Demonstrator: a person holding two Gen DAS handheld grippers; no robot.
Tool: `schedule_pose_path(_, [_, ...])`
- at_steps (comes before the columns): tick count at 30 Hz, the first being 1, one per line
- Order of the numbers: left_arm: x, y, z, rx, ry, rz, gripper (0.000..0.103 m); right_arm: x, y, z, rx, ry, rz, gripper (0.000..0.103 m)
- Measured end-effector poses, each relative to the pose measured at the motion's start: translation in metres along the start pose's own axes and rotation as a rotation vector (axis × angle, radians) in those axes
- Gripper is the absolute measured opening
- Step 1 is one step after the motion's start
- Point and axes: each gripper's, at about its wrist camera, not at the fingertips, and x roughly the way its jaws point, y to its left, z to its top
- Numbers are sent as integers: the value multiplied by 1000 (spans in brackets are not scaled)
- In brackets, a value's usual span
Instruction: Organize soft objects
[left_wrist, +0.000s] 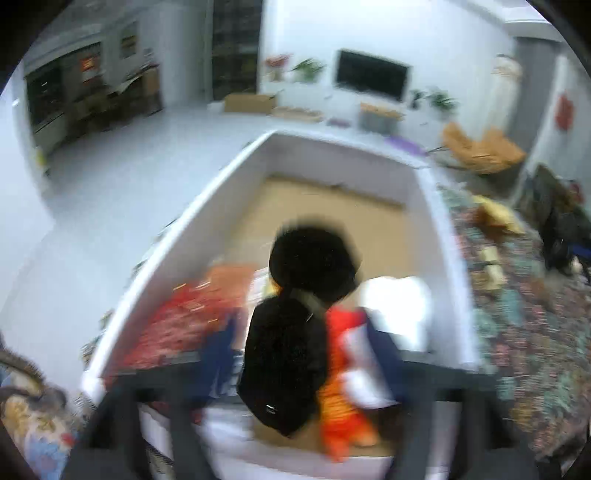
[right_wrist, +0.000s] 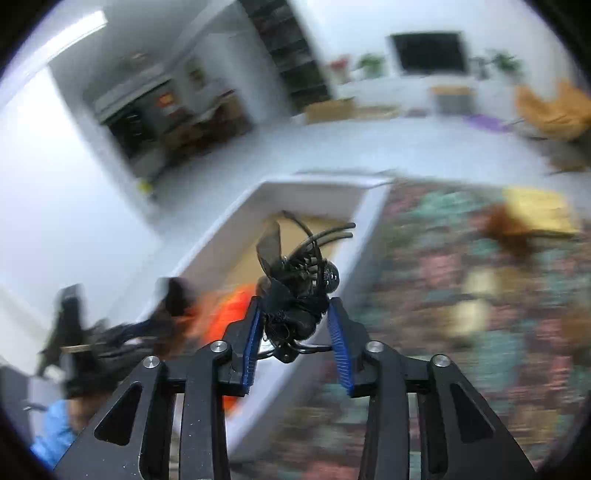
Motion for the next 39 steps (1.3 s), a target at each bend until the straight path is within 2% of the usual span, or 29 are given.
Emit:
schedule_pose_path(1, [1,8,-4,-18,-8,22,100,8,7,-3,6,5,27,77])
schedule_pose_path(3, [-3,17,-11,-54,-41,51,100,16,15,-6,3,-7,35,76])
schedule_pose_path(5, [-8,18,-15,-65,-55,28,100,10,9,-13,-9,-28,-1,76])
schedule_pose_path(7, [-15,9,-18,-61,-76,-10,100,-2,-7,-28,-46,-55,-114,76])
schedule_pose_path(10, [-29,-26,-23,-19,-96,-133,100,-25,-57,-63,-57,-89,-328,76])
schedule_pose_path(13, [-41,-87,-34,79,-82,-295,100,-50,-130,-116,27,-76,-553,76])
schedule_pose_path(15, [-47,-138,-51,180,-59,-395,100,-64,-171,-149,95,-53,-689,76])
schedule_pose_path(18, [-34,-210,-83,319,10,-461,103,-86,-218,-183,190,-45,-829,76])
schedule_pose_path(20, [-9,-249,-102,389,65,-465,103,-97,-237,-198,244,-54,-865,76])
schedule_pose_path(22, [24,-278,-117,433,102,-423,102,-103,-251,-210,287,-62,-876,76])
schedule_pose_path(26, [79,-309,-116,455,69,-281,102,-102,-254,-220,302,-77,-893,78])
schedule_pose_path(30, [111,-311,-102,439,70,-242,102,-100,-249,-221,309,-77,-900,81])
schedule_pose_path(32, [117,-308,-110,439,95,-239,103,-102,-251,-220,321,-81,-890,83])
schedule_pose_path(33, [121,-307,-115,441,80,-235,103,-102,-251,-221,321,-80,-891,83])
schedule_pose_path(34, [117,-307,-117,441,62,-231,103,-101,-251,-222,320,-79,-894,83])
schedule_pose_path(39, [121,-307,-116,435,71,-235,103,-100,-251,-222,323,-80,-893,84])
